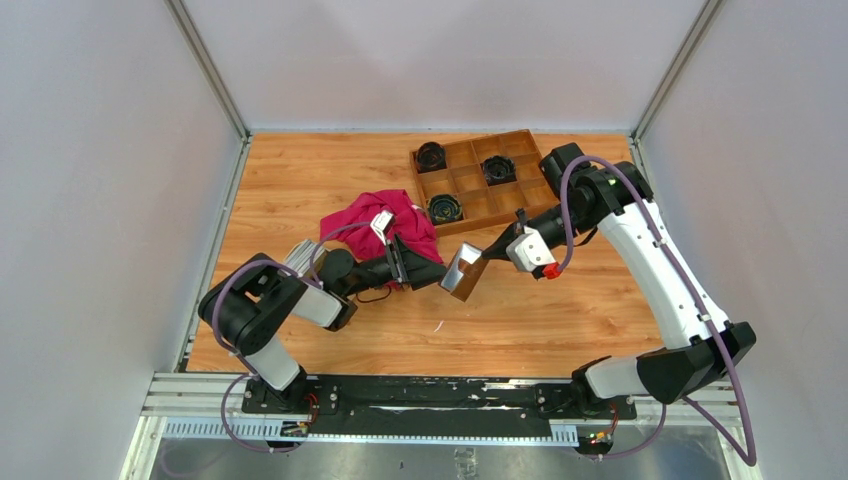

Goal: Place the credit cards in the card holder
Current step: Open the card holder at the center of the board.

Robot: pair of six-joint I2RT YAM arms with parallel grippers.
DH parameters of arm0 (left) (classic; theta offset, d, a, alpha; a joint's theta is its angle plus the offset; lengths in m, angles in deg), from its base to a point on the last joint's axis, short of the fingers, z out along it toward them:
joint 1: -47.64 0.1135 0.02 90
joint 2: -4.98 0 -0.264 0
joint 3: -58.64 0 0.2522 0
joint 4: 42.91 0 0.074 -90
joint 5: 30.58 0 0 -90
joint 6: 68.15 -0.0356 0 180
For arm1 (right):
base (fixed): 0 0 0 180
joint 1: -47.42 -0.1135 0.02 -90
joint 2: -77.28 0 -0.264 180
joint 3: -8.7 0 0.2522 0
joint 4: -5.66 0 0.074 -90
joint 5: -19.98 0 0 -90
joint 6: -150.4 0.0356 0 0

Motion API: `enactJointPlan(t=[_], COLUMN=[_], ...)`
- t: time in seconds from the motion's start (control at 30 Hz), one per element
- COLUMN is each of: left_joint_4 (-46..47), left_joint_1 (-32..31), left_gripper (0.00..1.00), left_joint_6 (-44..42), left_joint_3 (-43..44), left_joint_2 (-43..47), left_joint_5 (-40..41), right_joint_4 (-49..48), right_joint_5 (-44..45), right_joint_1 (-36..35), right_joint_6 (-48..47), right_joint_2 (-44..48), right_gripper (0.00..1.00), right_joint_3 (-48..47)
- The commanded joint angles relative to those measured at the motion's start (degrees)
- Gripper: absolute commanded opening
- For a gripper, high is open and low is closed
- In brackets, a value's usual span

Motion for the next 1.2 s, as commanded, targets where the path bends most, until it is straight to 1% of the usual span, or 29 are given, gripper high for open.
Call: enactJointPlan(t=[0.0, 0.1, 0.2, 0.27, 0.37, 0.57, 0.6, 0.63, 0.67, 0.7, 0.73, 0.8, 0.83, 0.87, 0.9, 1.0, 1.17], left_joint_4=[2.49, 2.53, 2.47, 2.49, 2.56, 1.78, -0.69, -4.15, -10.12, -17.19, -25.73, -45.44, -53.33, -59.21, -62.62, -69.36, -75.04], left_joint_1=[0.34, 0.32, 0.37, 0.37, 0.30, 0.41, 0.41, 0.34, 0.33, 0.26, 0.04, -1.84, -3.02, -3.99, -4.92, -7.68, -14.24], left_gripper=[0.55, 0.49, 0.37, 0.26, 0.01, 0.00, 0.00, 0.00, 0.00, 0.00, 0.00, 0.00, 0.00, 0.00, 0.00, 0.00, 0.00], left_joint_6=[1.78, 1.75, 1.93, 1.88, 1.40, -2.74, -4.39, -6.73, -10.05, -14.11, -21.19, -34.05, -39.12, -42.94, -45.20, -49.99, -53.63], left_joint_3=[1.07, 1.69, 2.78, 3.45, 3.89, 3.64, 3.82, 4.14, 4.34, 4.75, 5.60, 8.53, 10.08, 11.70, 12.15, 12.82, 14.34], left_joint_2=[1.59, 1.69, 1.22, 0.89, 0.68, 0.70, 0.95, 1.59, 2.70, 4.31, 6.92, 12.91, 15.79, 17.97, 20.34, 22.63, 22.55], left_joint_5=[-1.63, -1.91, -2.58, -3.18, -3.80, -4.59, -4.61, -4.66, -4.13, -3.31, -1.76, 3.92, 7.83, 11.39, 14.84, 23.58, 37.06], right_joint_4=[1.32, 0.84, 0.14, -0.54, -1.87, -4.11, -4.68, -5.30, -6.54, -8.00, -9.01, -9.86, -9.92, -9.88, -9.87, -9.95, -10.90], right_joint_5=[-3.56, -3.68, -3.50, -3.50, -3.06, -1.84, -1.63, -1.37, -1.26, -1.20, -1.22, -2.69, -3.88, -5.39, -6.69, -9.29, -13.66], right_joint_1=[0.74, 0.76, 0.97, 1.53, 2.91, 6.36, 6.66, 6.73, 6.80, 6.82, 6.94, 7.57, 8.04, 8.71, 9.37, 11.13, 12.79], right_joint_6=[-6.68, -6.63, -6.36, -6.04, -5.59, -6.07, -5.81, -5.33, -3.84, -1.65, 0.23, 4.56, 6.94, 9.28, 11.28, 18.41, 33.51], right_joint_2=[-0.49, -0.20, 0.25, 0.78, 1.52, 2.40, 2.27, 2.01, 1.65, 1.18, 0.54, -0.98, -1.73, -2.39, -2.83, -3.03, -4.17], right_gripper=[0.00, 0.00, 0.00, 0.00, 0.00, 0.00, 0.00, 0.03, 0.10, 0.20, 0.26, 0.35, 0.39, 0.43, 0.45, 0.49, 0.49], right_joint_3=[0.12, 1.68, 3.31, 4.48, 6.84, 14.08, 15.38, 16.66, 18.51, 19.80, 20.96, 22.38, 22.64, 22.76, 22.87, 22.03, 20.18])
